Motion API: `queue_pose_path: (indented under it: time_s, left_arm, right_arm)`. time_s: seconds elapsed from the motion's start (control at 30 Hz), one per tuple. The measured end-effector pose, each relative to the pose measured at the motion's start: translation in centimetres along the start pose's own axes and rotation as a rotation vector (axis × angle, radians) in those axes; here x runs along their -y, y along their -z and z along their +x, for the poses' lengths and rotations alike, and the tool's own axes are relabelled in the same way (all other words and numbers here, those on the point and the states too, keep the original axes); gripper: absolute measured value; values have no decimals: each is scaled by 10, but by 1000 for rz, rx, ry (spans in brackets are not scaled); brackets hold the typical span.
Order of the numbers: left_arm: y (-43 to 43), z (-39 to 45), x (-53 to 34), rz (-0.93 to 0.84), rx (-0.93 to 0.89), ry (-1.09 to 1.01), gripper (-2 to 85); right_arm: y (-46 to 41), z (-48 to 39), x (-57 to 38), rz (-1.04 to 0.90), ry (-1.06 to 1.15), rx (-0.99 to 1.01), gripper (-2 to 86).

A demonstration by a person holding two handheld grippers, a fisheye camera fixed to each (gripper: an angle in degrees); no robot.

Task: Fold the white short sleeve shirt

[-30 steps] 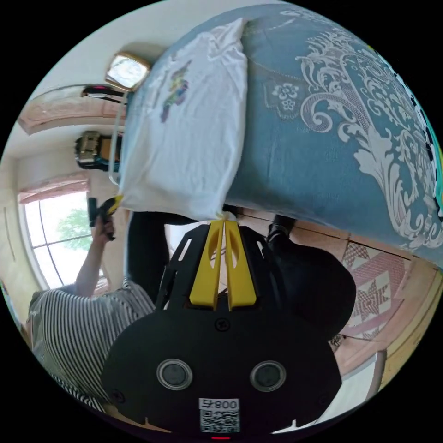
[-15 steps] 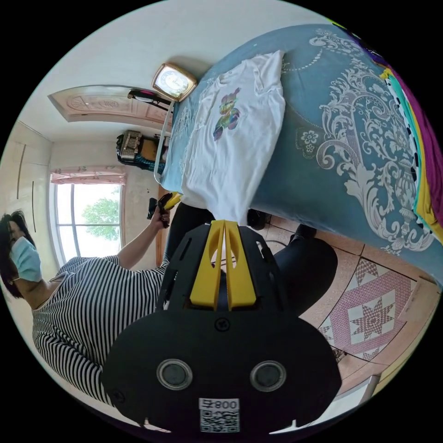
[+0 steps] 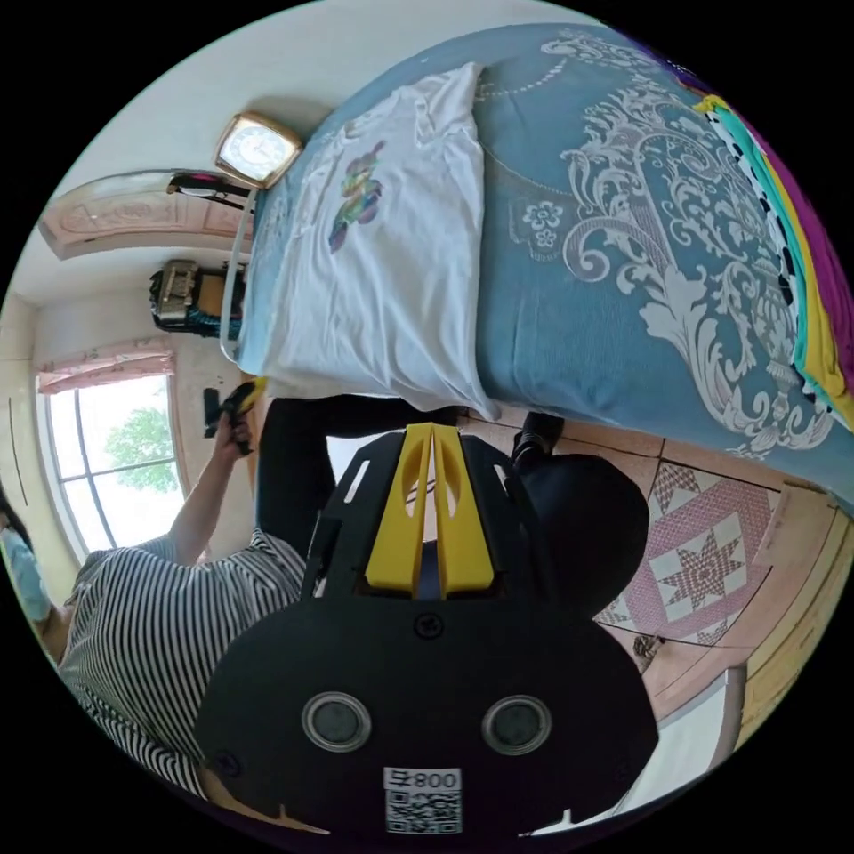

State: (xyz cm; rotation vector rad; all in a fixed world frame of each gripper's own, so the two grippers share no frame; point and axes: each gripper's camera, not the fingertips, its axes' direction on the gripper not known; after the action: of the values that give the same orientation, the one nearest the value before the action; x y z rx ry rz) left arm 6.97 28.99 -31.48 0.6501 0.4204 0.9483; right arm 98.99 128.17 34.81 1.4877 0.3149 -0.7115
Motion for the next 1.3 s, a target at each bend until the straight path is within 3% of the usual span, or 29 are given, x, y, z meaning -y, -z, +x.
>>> queue_pose_path:
  time_s: [0.17,0.47,0.73,0.93,1.3]
  left_arm:
    - [27,46,-2,14,13,-27,11]
    - [29,115,10,-25,69,-5,11]
    - [35,163,15,-45,115,33,10]
    - [53,204,15,-31,93,30,9]
    - [116,287,-2,62,-81,-50,9]
  right_arm:
    - [-45,0,14,-78,-45,-167,31]
    - [-59,-10,23,-48,-49,-236,78]
    - [-66,-3,28,-45,-79,-237,54]
    - [-41,-9,18,-63,-7,-178,21]
    - [91,-10,-29,64,175,180,9]
